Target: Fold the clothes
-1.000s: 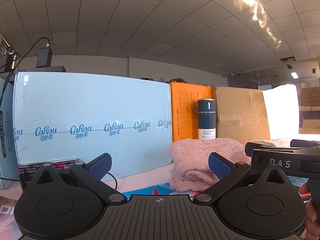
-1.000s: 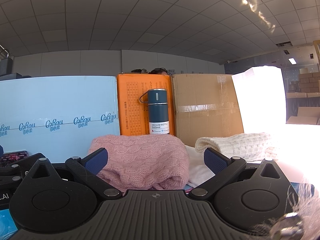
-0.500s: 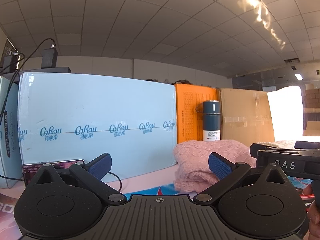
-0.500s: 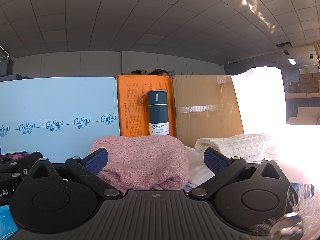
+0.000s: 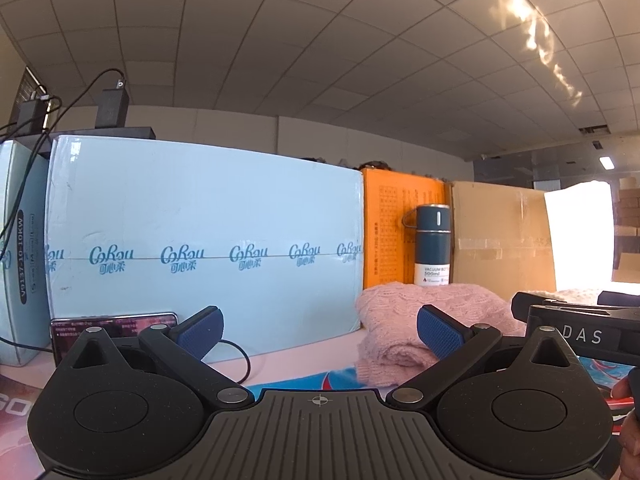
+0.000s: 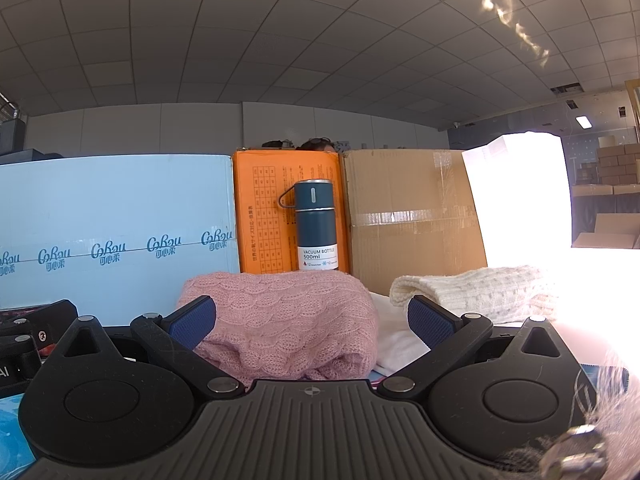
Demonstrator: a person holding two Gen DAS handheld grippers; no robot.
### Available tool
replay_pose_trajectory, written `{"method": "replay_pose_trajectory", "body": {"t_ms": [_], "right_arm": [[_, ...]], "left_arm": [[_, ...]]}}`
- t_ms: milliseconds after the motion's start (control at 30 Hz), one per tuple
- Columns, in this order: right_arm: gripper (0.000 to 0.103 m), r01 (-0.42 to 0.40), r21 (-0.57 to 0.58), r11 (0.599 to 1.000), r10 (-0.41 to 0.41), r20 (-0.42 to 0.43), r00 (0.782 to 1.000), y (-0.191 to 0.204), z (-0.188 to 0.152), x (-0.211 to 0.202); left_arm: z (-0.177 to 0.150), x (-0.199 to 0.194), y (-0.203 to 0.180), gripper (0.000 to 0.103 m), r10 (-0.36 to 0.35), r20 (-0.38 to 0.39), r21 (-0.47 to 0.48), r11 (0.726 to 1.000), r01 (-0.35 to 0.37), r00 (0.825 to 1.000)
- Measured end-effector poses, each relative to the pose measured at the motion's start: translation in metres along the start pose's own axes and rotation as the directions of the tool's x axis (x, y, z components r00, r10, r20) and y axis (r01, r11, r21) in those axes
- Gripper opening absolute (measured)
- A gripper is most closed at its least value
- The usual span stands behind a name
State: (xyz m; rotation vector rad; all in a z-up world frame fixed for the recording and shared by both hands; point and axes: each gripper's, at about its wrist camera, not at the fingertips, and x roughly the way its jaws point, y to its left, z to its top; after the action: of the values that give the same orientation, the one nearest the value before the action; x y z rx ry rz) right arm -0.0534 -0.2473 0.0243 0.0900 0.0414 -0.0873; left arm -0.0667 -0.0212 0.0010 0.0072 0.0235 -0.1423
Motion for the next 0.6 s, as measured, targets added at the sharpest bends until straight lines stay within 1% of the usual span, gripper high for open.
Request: {"method": "replay_pose_trajectory", "body": {"t_ms": [600], "right_arm": [[0.103,0.001,0.002,1.000,-0.001,0.000,1.000,-0.0003,0.0000,0.0000]], "left_arm": [[-0.0010,-0.0004,-0.0013,0.103,0.000,-0.002,0.003,1.000,0.000,1.000]]}}
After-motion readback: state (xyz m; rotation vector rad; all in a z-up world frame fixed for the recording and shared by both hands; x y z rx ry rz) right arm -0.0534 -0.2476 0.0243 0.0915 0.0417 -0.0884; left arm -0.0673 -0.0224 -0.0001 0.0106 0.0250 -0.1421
